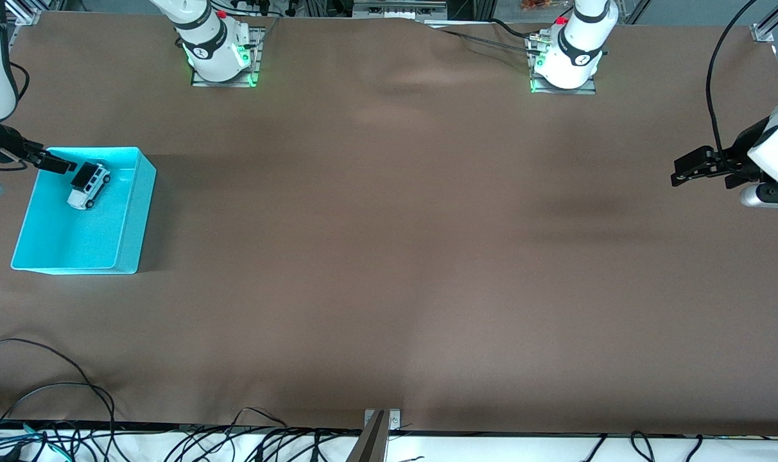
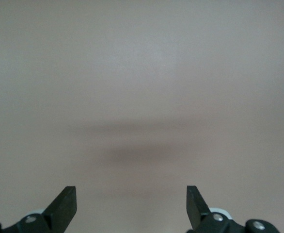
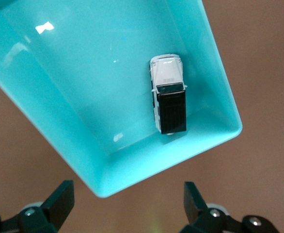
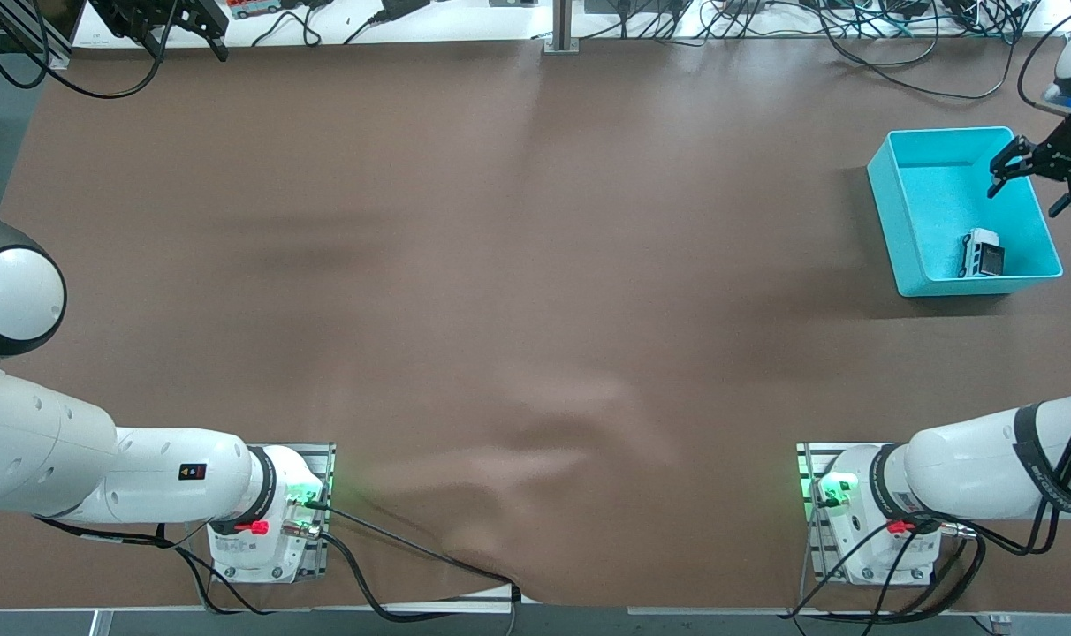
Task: Wind and store white jeep toy
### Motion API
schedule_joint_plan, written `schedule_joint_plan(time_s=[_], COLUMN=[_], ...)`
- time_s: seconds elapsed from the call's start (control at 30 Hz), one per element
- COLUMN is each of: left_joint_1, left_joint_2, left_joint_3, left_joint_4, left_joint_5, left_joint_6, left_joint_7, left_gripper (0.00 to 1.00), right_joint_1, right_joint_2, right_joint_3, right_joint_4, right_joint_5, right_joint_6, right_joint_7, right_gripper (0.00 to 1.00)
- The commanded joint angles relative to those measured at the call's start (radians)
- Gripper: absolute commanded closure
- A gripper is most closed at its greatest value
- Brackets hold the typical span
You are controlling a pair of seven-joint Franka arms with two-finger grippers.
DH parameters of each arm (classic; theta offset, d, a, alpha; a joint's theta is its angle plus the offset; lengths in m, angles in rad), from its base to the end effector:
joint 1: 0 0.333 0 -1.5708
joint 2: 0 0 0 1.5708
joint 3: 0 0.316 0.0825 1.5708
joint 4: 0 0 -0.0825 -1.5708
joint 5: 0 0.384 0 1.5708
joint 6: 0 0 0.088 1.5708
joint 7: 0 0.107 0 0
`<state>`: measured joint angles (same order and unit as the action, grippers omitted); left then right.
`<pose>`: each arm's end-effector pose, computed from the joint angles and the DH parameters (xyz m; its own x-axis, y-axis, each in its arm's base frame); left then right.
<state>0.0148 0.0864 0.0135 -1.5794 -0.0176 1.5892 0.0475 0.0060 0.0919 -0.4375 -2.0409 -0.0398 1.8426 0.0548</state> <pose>0.5789 0.0142 0.5730 0.9970 -0.0189 -0.0757 -0.0174 -0.9996 0.0200 0.4843 -0.2234 0.3823 0.8500 -0.4499 -0.2739 -0.4438 -0.8918 0.0878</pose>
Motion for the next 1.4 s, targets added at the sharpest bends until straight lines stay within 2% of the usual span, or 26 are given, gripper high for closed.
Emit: schedule_joint_plan(time_s=[0.0,0.43,0.57,0.77,0.93,1.13,1.37], left_joint_1=[-0.001,-0.001,-0.001,-0.001,-0.001,-0.001,-0.001], left_joint_2=[-0.004,-0.004,-0.004,-0.004,-0.004,-0.004,-0.004], left_joint_3=[0.008,0.008,0.006,0.006,0.008,0.008,0.008], left_joint_4=[-0.004,-0.004,-0.004,-0.004,-0.004,-0.004,-0.004], left_joint_5=[-0.028,-0.028,-0.028,-0.028,-0.028,-0.028,-0.028], left_joint_6=[-0.005,-0.005,-0.005,-0.003,-0.003,-0.003,-0.003], left_joint_7=[0.014,0.015,0.015,0.014,0.015,0.014,0.014], left_gripper=[0.00,0.00,0.00,0.00,0.00,0.00,0.00], right_joint_1=[-0.008,-0.008,-0.008,-0.009,-0.026,-0.092,-0.135], right_joint_2=[-0.017,-0.029,-0.029,-0.027,-0.029,-0.035,-0.058], right_joint_3=[0.034,0.036,0.037,0.045,0.124,0.270,0.378], right_joint_4=[0.149,0.372,0.455,0.539,0.561,0.571,0.558], right_joint_5=[0.009,0.121,0.181,0.219,0.227,0.206,0.155], right_joint_6=[-0.209,-0.463,-0.551,-0.611,-0.606,-0.599,-0.569], right_joint_7=[0.007,0.005,0.016,-0.001,0.000,0.008,0.011], right_gripper=[0.00,0.00,0.00,0.00,0.00,0.00,0.00])
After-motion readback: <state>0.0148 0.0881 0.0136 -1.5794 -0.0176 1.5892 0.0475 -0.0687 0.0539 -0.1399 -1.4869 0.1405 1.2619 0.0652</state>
